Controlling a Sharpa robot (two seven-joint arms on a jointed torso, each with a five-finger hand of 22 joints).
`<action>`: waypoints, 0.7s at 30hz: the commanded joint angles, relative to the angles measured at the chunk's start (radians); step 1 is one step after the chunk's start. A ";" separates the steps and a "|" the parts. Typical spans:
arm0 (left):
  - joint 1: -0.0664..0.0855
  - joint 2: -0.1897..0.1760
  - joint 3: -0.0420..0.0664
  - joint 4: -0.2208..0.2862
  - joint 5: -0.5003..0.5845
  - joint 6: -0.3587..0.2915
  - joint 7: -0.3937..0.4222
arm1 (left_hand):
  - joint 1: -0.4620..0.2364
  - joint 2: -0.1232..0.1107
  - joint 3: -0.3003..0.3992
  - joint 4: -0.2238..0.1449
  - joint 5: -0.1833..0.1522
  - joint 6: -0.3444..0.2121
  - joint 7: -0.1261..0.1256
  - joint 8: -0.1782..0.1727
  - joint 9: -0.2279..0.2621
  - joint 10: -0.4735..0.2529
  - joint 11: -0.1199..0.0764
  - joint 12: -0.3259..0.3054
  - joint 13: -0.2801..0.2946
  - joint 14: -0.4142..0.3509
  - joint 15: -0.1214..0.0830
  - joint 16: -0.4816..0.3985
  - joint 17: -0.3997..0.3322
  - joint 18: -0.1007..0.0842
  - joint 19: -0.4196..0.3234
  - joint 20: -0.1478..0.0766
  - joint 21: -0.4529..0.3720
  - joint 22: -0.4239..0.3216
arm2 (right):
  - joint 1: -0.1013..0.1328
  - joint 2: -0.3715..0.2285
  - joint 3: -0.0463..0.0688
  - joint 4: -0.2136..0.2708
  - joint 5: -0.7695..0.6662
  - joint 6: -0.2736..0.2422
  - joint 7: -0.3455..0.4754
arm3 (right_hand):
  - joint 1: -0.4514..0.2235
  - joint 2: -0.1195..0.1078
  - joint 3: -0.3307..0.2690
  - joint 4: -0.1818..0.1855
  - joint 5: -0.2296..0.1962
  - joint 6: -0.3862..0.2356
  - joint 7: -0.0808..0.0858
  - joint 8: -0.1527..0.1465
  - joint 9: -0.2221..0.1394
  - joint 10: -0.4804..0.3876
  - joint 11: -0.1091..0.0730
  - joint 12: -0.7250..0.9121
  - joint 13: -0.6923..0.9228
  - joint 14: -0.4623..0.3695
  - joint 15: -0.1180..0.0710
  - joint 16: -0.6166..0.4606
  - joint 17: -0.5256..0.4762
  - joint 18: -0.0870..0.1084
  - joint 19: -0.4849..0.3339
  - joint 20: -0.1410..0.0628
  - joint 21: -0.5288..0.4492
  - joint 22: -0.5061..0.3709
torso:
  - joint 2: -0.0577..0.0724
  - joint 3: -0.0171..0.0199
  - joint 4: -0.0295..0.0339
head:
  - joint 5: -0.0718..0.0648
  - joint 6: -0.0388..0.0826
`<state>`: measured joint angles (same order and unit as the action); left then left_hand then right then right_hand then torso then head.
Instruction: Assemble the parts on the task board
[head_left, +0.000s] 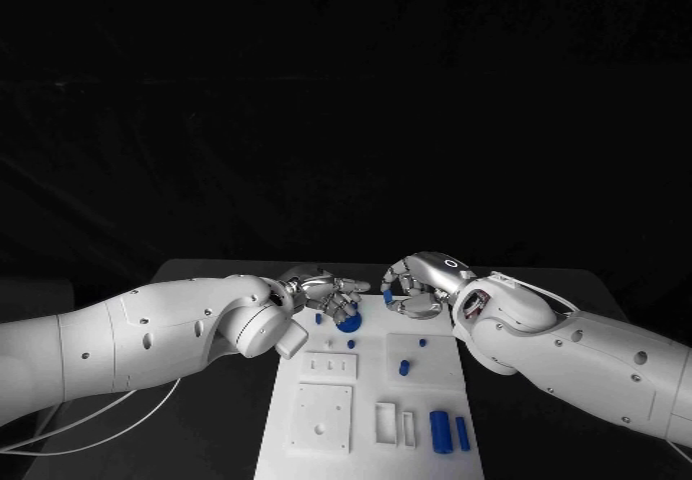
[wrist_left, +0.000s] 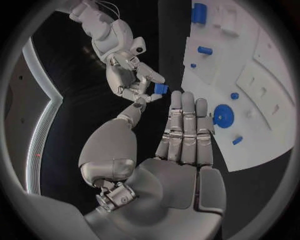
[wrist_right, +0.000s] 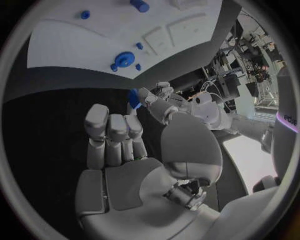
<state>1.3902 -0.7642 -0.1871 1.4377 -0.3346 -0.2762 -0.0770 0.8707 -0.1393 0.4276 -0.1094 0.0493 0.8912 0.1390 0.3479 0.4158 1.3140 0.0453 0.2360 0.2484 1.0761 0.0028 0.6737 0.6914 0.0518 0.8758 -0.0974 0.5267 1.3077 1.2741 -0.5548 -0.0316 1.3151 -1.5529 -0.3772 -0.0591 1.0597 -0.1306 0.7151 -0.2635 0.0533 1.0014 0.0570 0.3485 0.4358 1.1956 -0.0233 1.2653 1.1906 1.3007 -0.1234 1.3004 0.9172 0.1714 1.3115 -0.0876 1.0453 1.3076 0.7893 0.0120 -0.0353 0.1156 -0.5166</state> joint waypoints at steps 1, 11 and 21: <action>0.001 0.008 -0.002 0.003 -0.057 0.051 -0.050 | -0.012 0.001 -0.001 0.008 0.000 0.003 0.005 -0.001 0.000 -0.010 0.000 -0.004 0.004 -0.010 0.002 -0.004 -0.002 -0.010 -0.013 0.001 -0.002 0.021 | 0.000 0.014 0.000 0.010 -0.039 0.022 -0.028 | -0.003 -0.008 0.003 0.007 -0.001 0.039 0.030 0.002 0.025 0.007 -0.001 0.005 0.001 0.002 -0.009 -0.002 0.001 0.090 0.000 -0.009 0.003 0.011 | -0.010 0.0009 -0.0022 | -0.001 -0.004; 0.000 0.015 -0.007 0.009 -0.079 0.066 -0.058 | -0.013 0.010 0.002 0.013 0.000 0.016 0.000 0.005 0.002 -0.018 0.001 -0.005 0.013 -0.018 0.006 -0.004 -0.005 -0.009 -0.023 0.006 -0.001 0.021 | 0.000 0.032 0.000 0.022 -0.046 0.028 -0.035 | -0.003 -0.009 0.006 0.010 0.000 0.039 0.030 0.002 0.026 0.006 -0.001 0.004 0.000 0.001 -0.009 -0.003 0.001 0.090 0.000 -0.010 0.002 0.010 | -0.013 -0.0002 -0.0014 | 0.001 -0.005; 0.000 0.014 -0.007 0.011 -0.073 0.050 -0.044 | 0.000 0.023 0.002 0.002 0.000 0.018 -0.001 0.005 0.001 -0.021 0.001 -0.005 0.021 -0.019 0.006 -0.001 -0.006 -0.008 -0.026 0.007 0.003 0.022 | -0.001 0.049 -0.001 0.029 -0.046 0.047 -0.036 | -0.004 -0.010 0.007 0.012 0.000 0.039 0.030 0.001 0.026 0.005 -0.002 0.004 0.000 0.001 -0.009 -0.003 0.002 0.090 0.001 -0.011 0.002 0.010 | -0.012 -0.0007 -0.0036 | 0.000 -0.006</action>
<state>1.3895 -0.7513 -0.1948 1.4460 -0.4023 -0.2327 -0.1289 0.8720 -0.1243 0.4289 -0.1027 0.0493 0.9021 0.1354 0.3479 0.4168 1.3004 0.0446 0.2360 0.2678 1.0646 0.0071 0.6737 0.6864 0.0520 0.8541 -0.0896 0.5266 1.3075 1.2735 -0.5072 -0.0320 1.3424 -1.5837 -0.3539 -0.0910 1.0592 -0.1312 0.7207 -0.2579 0.0533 1.0011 0.0573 0.3431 0.4358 1.1956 -0.0233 1.2652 1.1904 1.3047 -0.1261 1.3004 0.9177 0.1712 1.3129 -0.0933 1.0453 1.3079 0.7772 0.0121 -0.0378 0.1171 -0.5221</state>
